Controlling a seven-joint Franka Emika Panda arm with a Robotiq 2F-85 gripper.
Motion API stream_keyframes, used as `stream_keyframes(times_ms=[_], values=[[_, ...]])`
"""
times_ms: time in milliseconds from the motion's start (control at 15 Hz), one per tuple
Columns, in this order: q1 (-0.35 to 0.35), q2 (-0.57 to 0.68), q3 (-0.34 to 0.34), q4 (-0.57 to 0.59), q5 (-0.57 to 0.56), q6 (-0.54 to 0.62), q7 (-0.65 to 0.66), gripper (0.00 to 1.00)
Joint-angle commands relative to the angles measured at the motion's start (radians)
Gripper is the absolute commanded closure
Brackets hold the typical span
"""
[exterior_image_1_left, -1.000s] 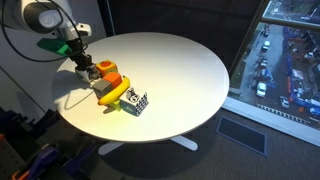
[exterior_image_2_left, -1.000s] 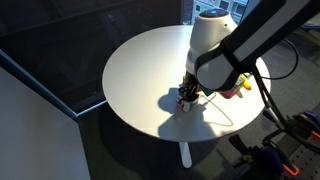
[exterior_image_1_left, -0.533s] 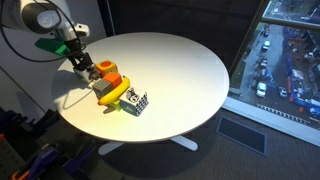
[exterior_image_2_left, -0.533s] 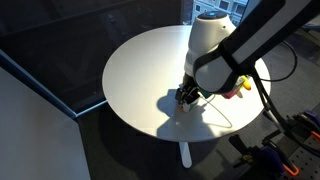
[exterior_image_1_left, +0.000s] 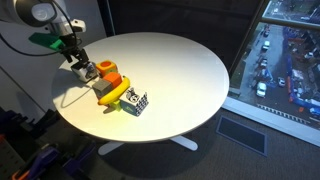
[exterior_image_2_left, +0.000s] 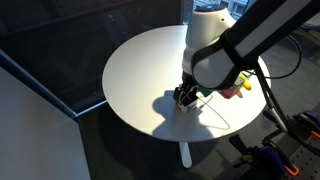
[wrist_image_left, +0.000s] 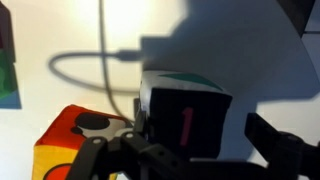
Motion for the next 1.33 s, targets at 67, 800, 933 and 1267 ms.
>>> stream_keyframes(times_ms=[67, 800, 933, 1267], values=[[0.005, -0.084, -0.016, -0.013, -0.01, -0.073, 0.027, 0.0], [0.001, -0.139, -0.1, 0.003, -0.057, -0.084, 0.129, 0.0], [-0.004, -0.131, -0.12, 0.011, -0.066, -0.097, 0.149, 0.0], [-0.023, -0.102, -0.148, 0.036, -0.078, -0.11, 0.145, 0.0]])
